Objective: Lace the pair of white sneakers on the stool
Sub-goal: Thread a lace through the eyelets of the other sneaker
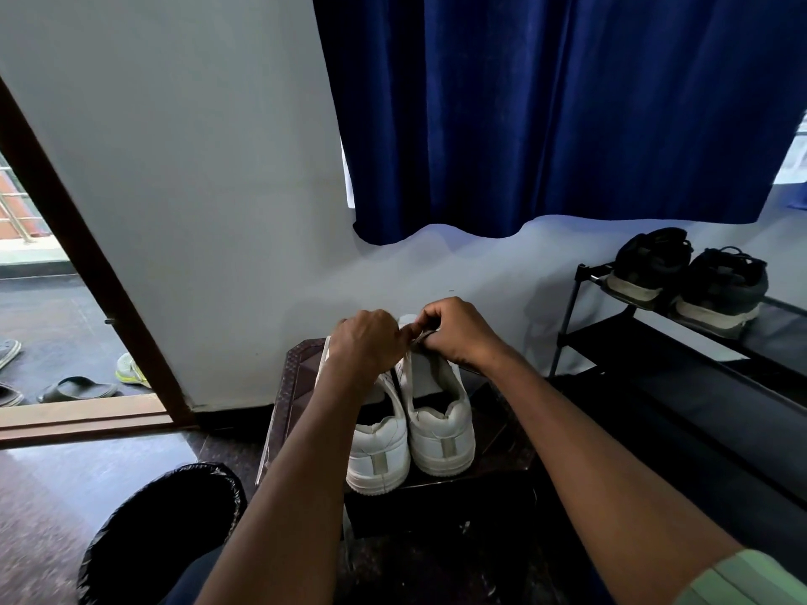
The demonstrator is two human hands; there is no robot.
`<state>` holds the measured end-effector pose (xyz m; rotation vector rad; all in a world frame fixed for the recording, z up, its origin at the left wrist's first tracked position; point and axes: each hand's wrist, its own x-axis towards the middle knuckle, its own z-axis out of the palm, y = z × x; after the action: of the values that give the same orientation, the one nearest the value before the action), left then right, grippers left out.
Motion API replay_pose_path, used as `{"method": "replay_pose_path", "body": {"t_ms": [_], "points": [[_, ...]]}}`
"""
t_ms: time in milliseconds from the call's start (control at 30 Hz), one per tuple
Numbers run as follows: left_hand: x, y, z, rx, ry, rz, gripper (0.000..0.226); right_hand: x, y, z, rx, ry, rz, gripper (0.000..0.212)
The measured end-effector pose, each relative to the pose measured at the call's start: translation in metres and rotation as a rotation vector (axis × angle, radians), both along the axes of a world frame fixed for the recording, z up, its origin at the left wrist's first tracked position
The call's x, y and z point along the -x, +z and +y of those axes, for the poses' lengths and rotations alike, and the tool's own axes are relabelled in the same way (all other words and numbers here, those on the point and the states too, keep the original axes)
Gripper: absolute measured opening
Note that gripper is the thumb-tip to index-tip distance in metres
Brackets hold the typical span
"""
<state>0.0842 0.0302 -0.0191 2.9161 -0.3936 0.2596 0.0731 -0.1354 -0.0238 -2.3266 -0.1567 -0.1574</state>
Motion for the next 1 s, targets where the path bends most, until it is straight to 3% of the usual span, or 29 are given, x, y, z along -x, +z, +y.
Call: {"method": "replay_pose_path", "body": {"t_ms": [67,133,200,300,333,367,467,600,700,767,867,900,933,1000], "points": [[-0.001,0.001,0.001,-0.044,0.026,-0.007,0.066,0.001,0.000,0.000,0.005,0.005,0.012,0.017],[0.000,0.004,0.000,0.044,0.005,-0.020,0.063,0.002,0.001,0.000,0.010,0.008,0.011,0.017],[-0.002,0.004,-0.003,0.334,-0.065,-0.015,0.063,0.002,0.002,0.000,0.027,0.011,0.005,0.016],[0.000,0.016,-0.006,1.044,-0.099,0.145,0.057,0.001,0.002,0.000,0.069,0.035,-0.010,0.013],[-0.001,0.017,-0.005,1.183,-0.107,0.155,0.054,0.001,0.002,0.000,0.073,0.040,-0.019,0.012],[-0.003,0.018,-0.003,1.170,-0.101,0.110,0.051,0.000,0.001,-0.001,0.071,0.042,-0.021,0.010],[-0.010,0.008,0.004,0.594,0.037,-0.085,0.045,-0.001,-0.001,-0.002,0.041,0.021,0.002,0.009],[-0.006,-0.002,0.004,0.126,0.073,0.035,0.056,0.000,0.001,-0.001,0.028,0.004,-0.004,0.017],[-0.008,-0.003,0.002,0.230,0.072,0.072,0.059,0.000,0.001,-0.002,0.030,-0.001,-0.003,0.016],[-0.009,0.000,-0.001,0.481,0.005,0.083,0.061,0.000,0.000,-0.002,0.031,0.005,0.000,0.013],[-0.010,0.008,0.000,1.015,-0.003,0.154,0.054,-0.003,-0.001,-0.002,0.050,0.032,-0.012,0.011],[-0.009,0.010,0.001,1.093,0.023,0.156,0.051,-0.003,-0.001,-0.003,0.057,0.034,-0.019,0.009],[-0.010,0.009,0.002,1.068,0.052,0.131,0.048,-0.003,-0.001,-0.003,0.058,0.033,-0.023,0.008],[-0.013,0.003,0.005,0.717,0.135,0.010,0.046,-0.002,-0.001,-0.003,0.043,0.025,-0.013,0.009]]}}
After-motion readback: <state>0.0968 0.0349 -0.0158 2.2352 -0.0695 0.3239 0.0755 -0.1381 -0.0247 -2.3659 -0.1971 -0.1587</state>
